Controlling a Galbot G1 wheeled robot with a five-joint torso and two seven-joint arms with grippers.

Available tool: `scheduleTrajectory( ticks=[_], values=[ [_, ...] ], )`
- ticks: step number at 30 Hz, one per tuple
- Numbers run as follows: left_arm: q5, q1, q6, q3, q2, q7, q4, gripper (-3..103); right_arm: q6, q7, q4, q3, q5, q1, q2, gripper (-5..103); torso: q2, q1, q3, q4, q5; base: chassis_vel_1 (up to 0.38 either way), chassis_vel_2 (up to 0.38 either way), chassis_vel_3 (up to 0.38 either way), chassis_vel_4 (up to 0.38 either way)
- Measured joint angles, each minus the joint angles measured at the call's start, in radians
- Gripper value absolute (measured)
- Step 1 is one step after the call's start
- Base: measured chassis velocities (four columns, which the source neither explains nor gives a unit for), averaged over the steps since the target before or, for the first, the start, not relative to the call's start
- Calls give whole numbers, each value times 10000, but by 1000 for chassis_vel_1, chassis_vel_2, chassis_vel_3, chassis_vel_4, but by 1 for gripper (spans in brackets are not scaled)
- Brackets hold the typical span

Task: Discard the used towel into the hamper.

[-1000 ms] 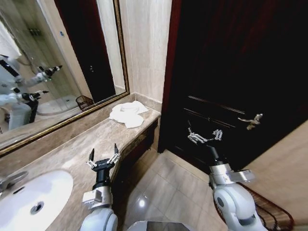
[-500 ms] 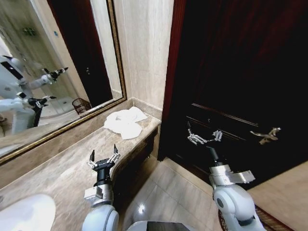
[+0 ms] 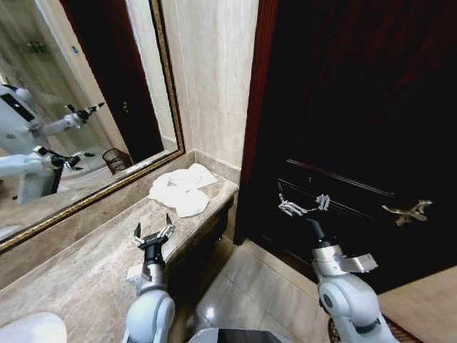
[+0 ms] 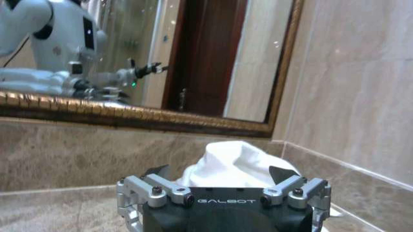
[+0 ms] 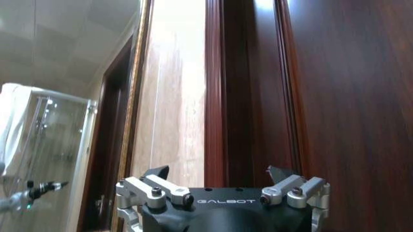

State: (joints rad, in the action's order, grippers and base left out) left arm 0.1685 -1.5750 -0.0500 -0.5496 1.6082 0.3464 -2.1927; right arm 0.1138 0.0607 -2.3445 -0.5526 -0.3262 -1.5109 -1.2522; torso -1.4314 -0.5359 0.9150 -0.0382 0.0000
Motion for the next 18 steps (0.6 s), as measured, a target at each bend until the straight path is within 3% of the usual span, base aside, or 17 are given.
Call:
scheduleTrajectory(
  ticks=[5,18],
  values=[
    [535,1884,-601,-78,-1,331,1423,100,-1,-13,107,-155,93,-370,270,100,1,-3,1,1,0,0,0,0,0],
    [912,4773,-1981,494,-8,1339,3590,100,-46,-101,229,-492,164,-646,347,100,1,-5,1,2,4,0,0,0,0]
  ],
)
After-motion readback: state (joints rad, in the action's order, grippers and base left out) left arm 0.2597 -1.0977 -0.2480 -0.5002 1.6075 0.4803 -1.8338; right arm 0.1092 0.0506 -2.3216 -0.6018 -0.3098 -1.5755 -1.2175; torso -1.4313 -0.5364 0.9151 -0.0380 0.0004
